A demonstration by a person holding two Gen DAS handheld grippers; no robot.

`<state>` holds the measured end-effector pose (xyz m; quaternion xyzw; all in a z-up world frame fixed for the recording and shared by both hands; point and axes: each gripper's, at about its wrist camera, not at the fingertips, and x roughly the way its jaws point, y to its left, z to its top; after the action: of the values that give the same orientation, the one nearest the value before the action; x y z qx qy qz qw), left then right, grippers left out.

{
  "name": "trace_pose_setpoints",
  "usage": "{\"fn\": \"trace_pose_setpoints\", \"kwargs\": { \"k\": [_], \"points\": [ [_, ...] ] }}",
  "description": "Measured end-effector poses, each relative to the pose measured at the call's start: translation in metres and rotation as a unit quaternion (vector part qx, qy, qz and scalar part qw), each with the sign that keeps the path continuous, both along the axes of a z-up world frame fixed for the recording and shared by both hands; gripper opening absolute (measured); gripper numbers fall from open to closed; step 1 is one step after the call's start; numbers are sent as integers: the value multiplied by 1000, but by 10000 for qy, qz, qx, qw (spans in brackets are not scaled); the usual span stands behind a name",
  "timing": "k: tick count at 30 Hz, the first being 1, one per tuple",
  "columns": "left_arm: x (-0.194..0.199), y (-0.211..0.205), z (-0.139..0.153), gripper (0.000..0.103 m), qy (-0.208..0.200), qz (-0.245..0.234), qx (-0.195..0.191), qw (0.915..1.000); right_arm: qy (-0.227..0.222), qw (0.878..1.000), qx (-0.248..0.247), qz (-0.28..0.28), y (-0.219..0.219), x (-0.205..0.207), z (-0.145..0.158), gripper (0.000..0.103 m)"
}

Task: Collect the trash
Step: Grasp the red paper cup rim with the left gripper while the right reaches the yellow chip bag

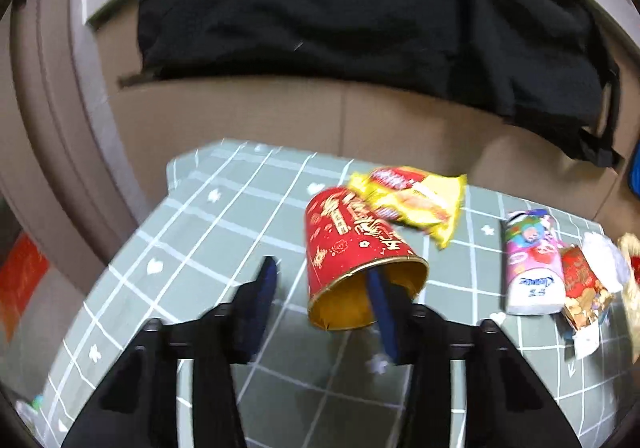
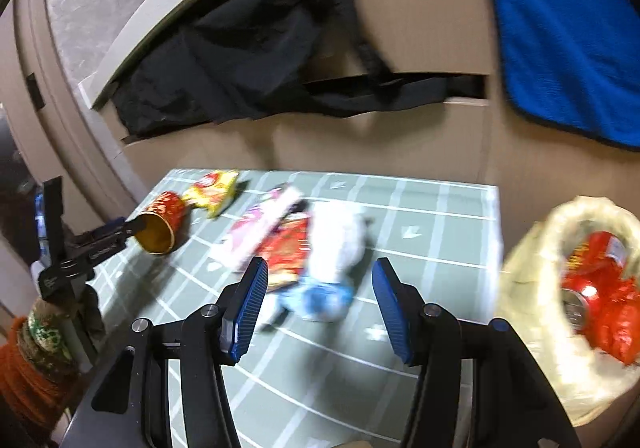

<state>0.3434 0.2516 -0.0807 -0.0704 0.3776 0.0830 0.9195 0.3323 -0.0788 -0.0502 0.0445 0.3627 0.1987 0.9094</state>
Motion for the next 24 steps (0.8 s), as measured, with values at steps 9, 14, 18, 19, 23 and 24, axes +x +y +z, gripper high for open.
{"fn": "trace_pose_setpoints", "kwargs": {
  "k": [9, 14, 18, 19, 23, 24],
  "points": [
    [-19, 42, 2, 4, -297, 203, -719, 9968, 32, 9967, -290, 758, 97, 50, 18, 52],
    [-35, 51, 20, 4, -599, 104, -799, 9949, 449, 9952, -289, 819, 157, 111, -7, 51],
    [-45, 62, 26, 4, -711, 71, -918, 9932, 653, 9952, -542, 486, 183, 151, -34, 51],
    [-46, 65, 26, 4, -708, 78, -931, 9931, 747, 9947, -560, 419, 188, 160, -40, 50],
    [-46, 73, 17, 4, -584, 135, -941, 9938, 1111, 9921, -572, 147, 195, 190, -64, 51],
    [-46, 74, 15, 4, -545, 153, -943, 9939, 1140, 9922, -463, 197, 194, 191, -67, 50]
  ]
}}
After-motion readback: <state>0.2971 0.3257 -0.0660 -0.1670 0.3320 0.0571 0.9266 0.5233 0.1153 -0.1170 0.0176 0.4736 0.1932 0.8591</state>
